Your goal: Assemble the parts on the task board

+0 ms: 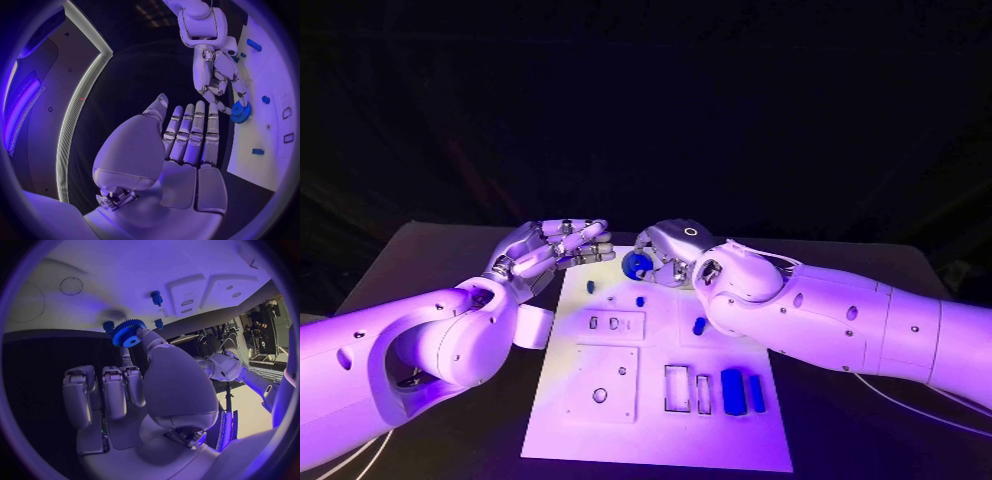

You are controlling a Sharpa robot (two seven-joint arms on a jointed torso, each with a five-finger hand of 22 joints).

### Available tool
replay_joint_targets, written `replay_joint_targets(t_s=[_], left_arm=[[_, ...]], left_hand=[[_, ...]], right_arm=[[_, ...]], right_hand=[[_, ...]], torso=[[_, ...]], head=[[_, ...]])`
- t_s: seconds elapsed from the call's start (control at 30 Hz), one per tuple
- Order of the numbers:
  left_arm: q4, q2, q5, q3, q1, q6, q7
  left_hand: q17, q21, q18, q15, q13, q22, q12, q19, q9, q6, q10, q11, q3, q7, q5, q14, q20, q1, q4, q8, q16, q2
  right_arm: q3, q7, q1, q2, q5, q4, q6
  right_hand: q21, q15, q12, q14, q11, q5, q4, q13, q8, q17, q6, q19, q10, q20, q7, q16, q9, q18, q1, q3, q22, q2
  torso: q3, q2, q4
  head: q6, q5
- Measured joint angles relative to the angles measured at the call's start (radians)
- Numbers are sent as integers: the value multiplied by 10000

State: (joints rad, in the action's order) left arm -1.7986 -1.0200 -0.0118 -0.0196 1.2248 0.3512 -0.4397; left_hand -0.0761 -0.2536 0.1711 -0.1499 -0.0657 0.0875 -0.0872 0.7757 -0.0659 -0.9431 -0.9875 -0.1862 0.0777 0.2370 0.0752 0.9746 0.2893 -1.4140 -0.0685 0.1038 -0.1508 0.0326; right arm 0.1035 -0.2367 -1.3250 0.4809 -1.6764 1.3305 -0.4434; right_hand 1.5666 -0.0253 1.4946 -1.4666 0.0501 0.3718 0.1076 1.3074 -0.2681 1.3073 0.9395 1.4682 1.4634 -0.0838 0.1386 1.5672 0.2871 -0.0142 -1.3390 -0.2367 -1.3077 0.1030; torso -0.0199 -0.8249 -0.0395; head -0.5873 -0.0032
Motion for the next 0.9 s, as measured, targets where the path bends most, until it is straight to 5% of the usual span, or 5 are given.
replay_joint_targets(t_s=[0.63,0.9], left_arm=[[21,48,1,0,1,-3,9],[35,54,2,0,0,-3,13]], left_hand=[[-1,0,-1,0,0,-9,0,0,0,0,0,0,27,0,0,0,0,0,27,0,40,0],[-1,0,-1,0,0,-9,37,0,0,0,0,0,27,0,0,0,0,0,27,0,40,0]], right_arm=[[7,-16,228,-477,-83,-690,240],[17,-16,258,-569,-92,-838,251]], right_hand=[[-1,1,-91,0,0,-5,26,0,135,7,-16,0,0,0,-19,0,-82,-1,90,-81,2,92],[-1,81,-287,3,80,-415,82,3,583,6,-287,0,28,-1,71,0,-219,-1,359,-139,3,221]], torso=[[12,5,7],[12,5,-1]], head=[[-13,-5],[-5,-14]])
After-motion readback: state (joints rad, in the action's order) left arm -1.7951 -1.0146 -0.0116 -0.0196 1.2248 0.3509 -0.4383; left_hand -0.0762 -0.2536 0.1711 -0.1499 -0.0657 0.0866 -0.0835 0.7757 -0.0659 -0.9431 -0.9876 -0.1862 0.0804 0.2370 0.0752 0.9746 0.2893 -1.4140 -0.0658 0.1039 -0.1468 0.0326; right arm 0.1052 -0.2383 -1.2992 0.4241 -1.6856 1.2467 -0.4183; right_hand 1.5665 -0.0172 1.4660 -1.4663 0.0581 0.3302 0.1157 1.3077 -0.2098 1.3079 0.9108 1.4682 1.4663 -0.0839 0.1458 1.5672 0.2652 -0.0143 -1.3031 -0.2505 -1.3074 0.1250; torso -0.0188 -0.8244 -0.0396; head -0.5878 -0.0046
